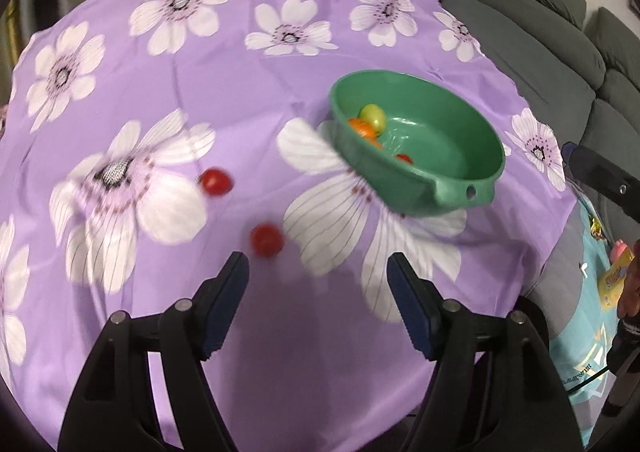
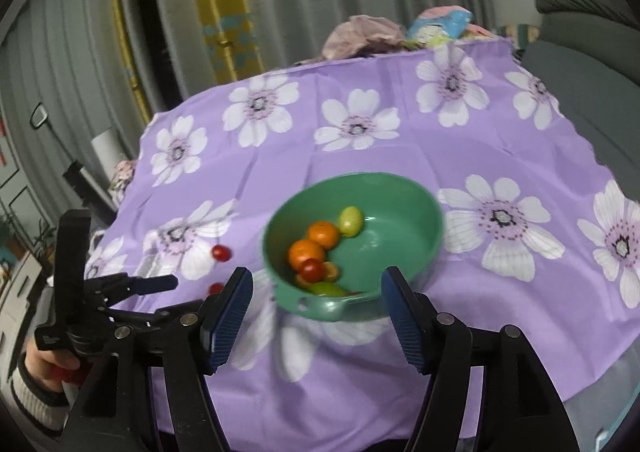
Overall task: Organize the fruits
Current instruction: 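Move both open tools to the last two cherry tomatoes on the cloth, then close the left tool on a cherry tomato while the right tool grasps the other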
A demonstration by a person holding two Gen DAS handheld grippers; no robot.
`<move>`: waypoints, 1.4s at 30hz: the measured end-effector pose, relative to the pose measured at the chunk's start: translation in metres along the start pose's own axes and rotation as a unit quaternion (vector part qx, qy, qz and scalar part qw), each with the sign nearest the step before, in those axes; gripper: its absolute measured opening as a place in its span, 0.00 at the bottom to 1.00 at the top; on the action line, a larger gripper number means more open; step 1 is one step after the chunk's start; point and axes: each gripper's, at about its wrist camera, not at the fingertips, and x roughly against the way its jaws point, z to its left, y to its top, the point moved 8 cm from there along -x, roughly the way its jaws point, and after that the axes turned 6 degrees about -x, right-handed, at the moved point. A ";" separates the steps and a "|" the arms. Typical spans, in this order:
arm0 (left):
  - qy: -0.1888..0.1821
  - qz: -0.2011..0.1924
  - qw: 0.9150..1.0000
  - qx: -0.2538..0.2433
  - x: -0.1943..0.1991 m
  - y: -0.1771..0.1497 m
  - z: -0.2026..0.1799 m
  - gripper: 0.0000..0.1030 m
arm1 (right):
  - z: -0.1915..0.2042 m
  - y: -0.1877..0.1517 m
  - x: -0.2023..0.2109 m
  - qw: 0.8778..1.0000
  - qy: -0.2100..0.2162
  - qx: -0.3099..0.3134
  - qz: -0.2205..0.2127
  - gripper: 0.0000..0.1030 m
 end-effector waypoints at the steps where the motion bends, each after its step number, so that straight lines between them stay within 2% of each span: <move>1: 0.002 -0.002 1.000 0.000 0.005 -0.005 0.002 0.70 | 0.006 -0.003 -0.001 1.000 0.005 0.004 0.003 0.65; 7: 0.021 -0.015 0.999 0.024 0.028 -0.031 0.020 0.70 | 0.042 -0.027 -0.016 0.997 0.051 0.029 0.042 0.65; 11: 0.033 -0.007 0.998 0.046 0.029 -0.051 0.036 0.69 | 0.060 -0.045 -0.033 0.994 0.070 0.043 0.072 0.65; 18: 0.019 0.008 0.997 0.070 0.018 -0.069 0.048 0.68 | 0.074 -0.072 -0.062 0.987 0.093 0.043 0.124 0.65; 22: 0.014 0.001 0.997 0.072 0.013 -0.054 0.052 0.67 | 0.078 -0.077 -0.079 0.984 0.097 0.047 0.145 0.65; 25: 0.007 -0.009 0.998 0.063 0.005 -0.034 0.050 0.65 | 0.076 -0.069 -0.083 0.984 0.097 0.050 0.142 0.65; 28: -0.007 0.004 0.999 0.044 -0.018 -0.016 0.044 0.62 | 0.073 -0.063 -0.084 0.984 0.097 0.052 0.138 0.65; 34: -0.021 0.030 0.999 0.029 -0.051 0.001 0.036 0.48 | 0.066 -0.061 -0.087 0.983 0.101 0.057 0.142 0.65; 37: -0.013 0.044 0.999 0.028 -0.064 0.002 0.038 0.43 | 0.064 -0.061 -0.091 0.983 0.101 0.057 0.145 0.65; 39: -0.018 0.053 0.998 0.030 -0.070 0.003 0.038 0.35 | 0.063 -0.060 -0.092 0.982 0.102 0.056 0.146 0.65; 42: -0.031 0.064 0.997 0.036 -0.076 0.005 0.035 0.32 | 0.062 -0.058 -0.093 0.982 0.104 0.055 0.145 0.65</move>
